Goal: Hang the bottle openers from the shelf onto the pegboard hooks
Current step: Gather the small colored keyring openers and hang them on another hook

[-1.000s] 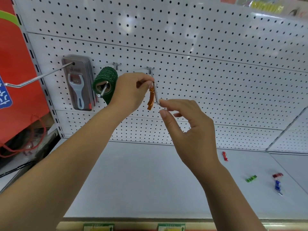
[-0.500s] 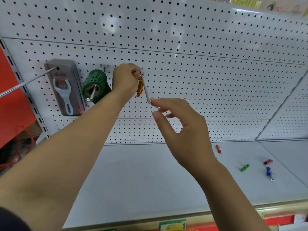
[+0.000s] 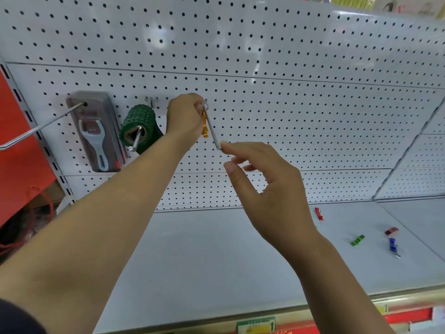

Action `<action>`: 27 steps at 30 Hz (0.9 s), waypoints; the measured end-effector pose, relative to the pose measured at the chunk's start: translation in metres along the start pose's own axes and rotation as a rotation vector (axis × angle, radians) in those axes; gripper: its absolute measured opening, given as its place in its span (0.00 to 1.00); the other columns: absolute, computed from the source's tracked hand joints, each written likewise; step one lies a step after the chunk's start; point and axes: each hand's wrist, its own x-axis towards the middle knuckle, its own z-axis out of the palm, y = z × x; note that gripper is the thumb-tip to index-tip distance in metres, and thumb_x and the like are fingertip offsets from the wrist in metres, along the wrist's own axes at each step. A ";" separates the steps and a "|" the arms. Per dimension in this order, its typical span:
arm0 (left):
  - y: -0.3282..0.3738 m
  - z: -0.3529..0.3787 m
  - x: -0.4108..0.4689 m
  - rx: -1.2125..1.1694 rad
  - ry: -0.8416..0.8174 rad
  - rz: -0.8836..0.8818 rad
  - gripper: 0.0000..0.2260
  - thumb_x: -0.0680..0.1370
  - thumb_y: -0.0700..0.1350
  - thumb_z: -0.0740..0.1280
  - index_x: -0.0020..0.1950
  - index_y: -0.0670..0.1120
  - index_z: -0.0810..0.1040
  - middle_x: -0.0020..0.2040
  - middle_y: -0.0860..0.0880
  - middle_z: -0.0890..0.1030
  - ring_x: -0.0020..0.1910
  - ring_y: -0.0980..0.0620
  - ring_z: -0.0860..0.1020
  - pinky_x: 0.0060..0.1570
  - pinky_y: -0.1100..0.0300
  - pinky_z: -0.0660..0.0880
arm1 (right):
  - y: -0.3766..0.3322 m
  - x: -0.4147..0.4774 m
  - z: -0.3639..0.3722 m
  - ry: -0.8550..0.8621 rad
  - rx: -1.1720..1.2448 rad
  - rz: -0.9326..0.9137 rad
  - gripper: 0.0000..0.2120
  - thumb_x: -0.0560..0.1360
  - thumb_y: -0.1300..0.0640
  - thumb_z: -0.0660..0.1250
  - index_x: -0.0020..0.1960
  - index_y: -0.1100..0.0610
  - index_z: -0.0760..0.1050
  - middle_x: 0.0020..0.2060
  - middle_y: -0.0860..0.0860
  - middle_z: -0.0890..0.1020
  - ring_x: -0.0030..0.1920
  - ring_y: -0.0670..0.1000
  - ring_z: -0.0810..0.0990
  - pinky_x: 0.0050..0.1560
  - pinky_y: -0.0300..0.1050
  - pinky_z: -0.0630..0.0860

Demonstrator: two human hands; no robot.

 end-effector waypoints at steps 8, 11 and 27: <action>0.003 -0.013 -0.090 0.103 -0.120 0.066 0.22 0.83 0.42 0.64 0.77 0.47 0.66 0.71 0.51 0.72 0.71 0.51 0.70 0.63 0.64 0.63 | 0.023 -0.019 -0.003 0.023 -0.095 0.084 0.18 0.79 0.56 0.70 0.69 0.49 0.76 0.59 0.41 0.81 0.60 0.45 0.78 0.61 0.35 0.72; -0.009 -0.005 -0.137 0.133 -0.181 0.047 0.25 0.82 0.47 0.65 0.78 0.46 0.64 0.76 0.48 0.69 0.76 0.50 0.66 0.71 0.61 0.60 | 0.053 -0.038 -0.006 -0.002 -0.162 0.176 0.18 0.79 0.55 0.71 0.68 0.50 0.77 0.60 0.40 0.79 0.64 0.45 0.77 0.63 0.33 0.70; -0.037 0.152 -0.296 0.339 -0.754 -0.143 0.26 0.84 0.52 0.59 0.80 0.46 0.60 0.82 0.50 0.58 0.81 0.51 0.54 0.78 0.56 0.53 | 0.237 -0.199 -0.117 -0.312 -0.449 0.878 0.19 0.79 0.55 0.70 0.68 0.57 0.76 0.67 0.53 0.79 0.70 0.56 0.70 0.64 0.37 0.60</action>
